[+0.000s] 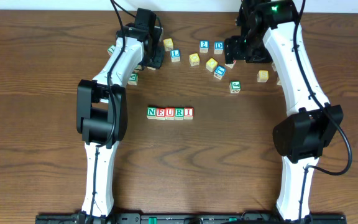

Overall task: Spell out NEURIPS
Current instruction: 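Lift both grippers and move them over the block cluster, then grasp the blue P block at the back with the left gripper, then carry the blue P block forward with the left gripper toward the row, then lower the P block right of I and open the left gripper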

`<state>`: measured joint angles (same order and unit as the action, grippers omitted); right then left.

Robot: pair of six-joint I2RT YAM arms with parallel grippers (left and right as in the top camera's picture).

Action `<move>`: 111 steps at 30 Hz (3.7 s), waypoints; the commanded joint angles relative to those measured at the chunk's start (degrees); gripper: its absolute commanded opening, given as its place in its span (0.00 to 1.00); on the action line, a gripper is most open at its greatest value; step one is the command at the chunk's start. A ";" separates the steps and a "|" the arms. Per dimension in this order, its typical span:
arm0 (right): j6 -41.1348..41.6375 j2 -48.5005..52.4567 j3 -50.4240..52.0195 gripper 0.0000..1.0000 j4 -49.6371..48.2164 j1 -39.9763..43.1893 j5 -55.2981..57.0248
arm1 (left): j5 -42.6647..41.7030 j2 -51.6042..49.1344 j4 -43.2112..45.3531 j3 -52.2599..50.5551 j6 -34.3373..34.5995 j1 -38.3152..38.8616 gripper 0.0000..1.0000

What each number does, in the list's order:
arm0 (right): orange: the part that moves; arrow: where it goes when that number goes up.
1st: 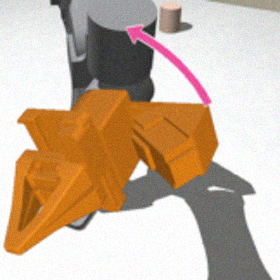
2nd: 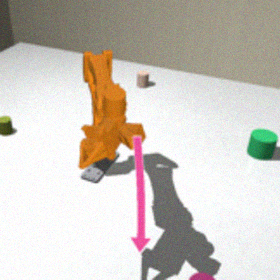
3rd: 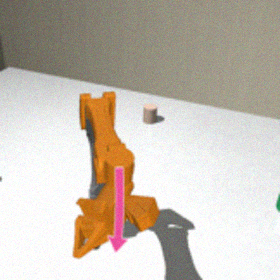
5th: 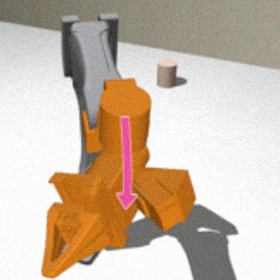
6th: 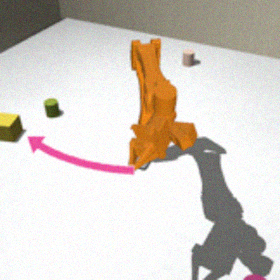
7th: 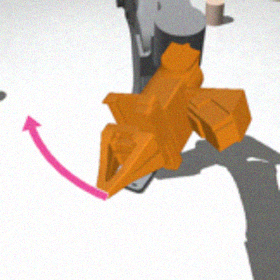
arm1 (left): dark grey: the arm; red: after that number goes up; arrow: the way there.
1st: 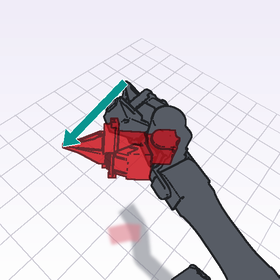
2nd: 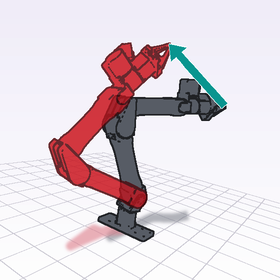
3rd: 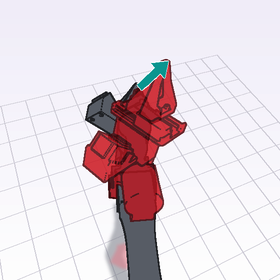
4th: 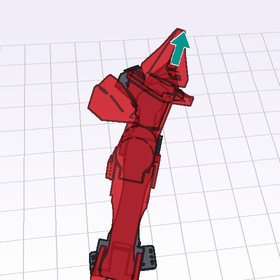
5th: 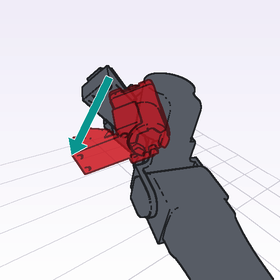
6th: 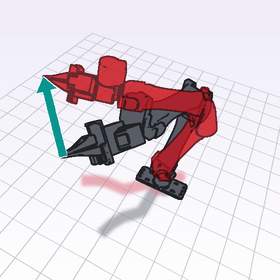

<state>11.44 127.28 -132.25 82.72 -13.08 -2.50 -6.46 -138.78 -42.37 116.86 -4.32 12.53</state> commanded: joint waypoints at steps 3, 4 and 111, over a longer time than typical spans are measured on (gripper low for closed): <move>-0.83 -0.63 0.42 0.83 -0.20 -0.13 0.87 | 0.57 0.17 -0.72 -0.44 -0.15 -0.24 0.34; -0.83 -0.63 0.42 0.83 -0.22 -0.13 0.90 | 0.59 0.17 -0.74 -0.44 -0.15 -0.24 0.33; -0.81 -0.63 0.42 0.88 -1.22 10.21 0.48 | 9.90 19.54 7.19 -32.17 43.04 29.07 0.29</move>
<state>11.42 127.28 -132.16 81.38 -2.70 -2.52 2.35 -118.61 -35.29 85.19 37.76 41.47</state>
